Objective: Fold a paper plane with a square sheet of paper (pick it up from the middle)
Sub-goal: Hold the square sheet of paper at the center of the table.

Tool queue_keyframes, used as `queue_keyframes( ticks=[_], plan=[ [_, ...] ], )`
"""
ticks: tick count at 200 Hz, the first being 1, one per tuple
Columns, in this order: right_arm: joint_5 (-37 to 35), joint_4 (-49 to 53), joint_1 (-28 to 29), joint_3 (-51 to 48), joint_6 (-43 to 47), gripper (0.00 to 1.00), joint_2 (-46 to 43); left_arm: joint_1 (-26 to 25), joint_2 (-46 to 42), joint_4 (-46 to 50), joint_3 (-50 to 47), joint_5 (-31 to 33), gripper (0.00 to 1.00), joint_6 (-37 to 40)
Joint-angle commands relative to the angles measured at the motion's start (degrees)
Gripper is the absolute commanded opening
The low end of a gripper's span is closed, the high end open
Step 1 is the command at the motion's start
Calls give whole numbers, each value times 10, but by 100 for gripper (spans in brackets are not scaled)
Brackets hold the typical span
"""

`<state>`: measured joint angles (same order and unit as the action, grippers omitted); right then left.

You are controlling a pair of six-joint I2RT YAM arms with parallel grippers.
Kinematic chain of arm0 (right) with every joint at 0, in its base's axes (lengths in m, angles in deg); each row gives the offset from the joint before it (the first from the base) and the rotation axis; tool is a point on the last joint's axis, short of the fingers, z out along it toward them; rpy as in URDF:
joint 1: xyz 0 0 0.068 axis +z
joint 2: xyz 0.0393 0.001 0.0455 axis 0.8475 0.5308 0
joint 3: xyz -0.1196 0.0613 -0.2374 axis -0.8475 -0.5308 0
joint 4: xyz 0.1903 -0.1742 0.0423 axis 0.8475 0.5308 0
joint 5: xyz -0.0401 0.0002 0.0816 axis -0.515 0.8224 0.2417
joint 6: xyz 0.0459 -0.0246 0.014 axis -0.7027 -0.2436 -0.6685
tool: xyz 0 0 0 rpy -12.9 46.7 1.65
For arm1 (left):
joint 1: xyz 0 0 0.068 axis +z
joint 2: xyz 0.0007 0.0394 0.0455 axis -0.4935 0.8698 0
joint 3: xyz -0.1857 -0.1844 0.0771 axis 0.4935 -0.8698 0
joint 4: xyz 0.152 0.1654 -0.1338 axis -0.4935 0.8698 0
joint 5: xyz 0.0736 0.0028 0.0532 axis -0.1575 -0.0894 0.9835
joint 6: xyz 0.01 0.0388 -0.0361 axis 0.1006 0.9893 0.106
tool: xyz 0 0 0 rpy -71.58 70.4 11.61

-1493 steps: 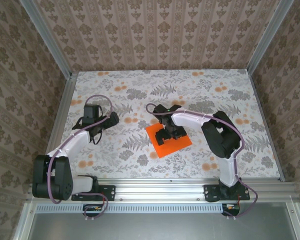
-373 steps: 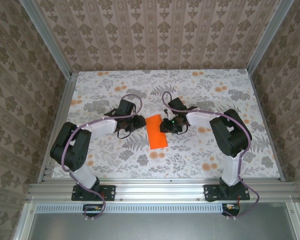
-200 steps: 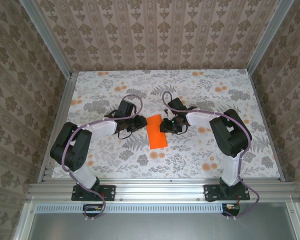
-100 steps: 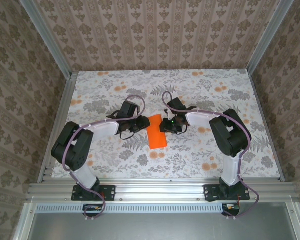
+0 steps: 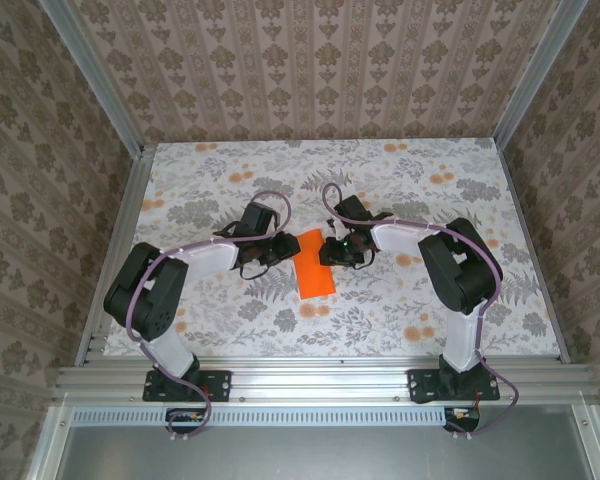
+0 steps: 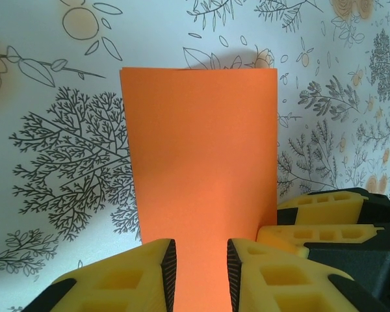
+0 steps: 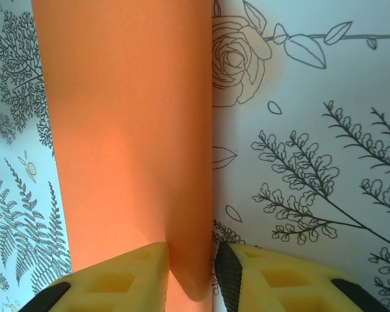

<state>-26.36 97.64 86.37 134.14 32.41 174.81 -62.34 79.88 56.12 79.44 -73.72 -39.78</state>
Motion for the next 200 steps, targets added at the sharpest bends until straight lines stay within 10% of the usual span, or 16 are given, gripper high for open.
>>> queue_keyframes(
  ticks=[1, 200],
  plan=[
    [-78, 69, -1, -23, 7, 32, 54, -5, 16, -4, 5, -11, 29, -5],
    [-86, 71, -1, -25, -1, 31, 66, -25, 60, 1, 30, -33, 22, 3]
  ],
)
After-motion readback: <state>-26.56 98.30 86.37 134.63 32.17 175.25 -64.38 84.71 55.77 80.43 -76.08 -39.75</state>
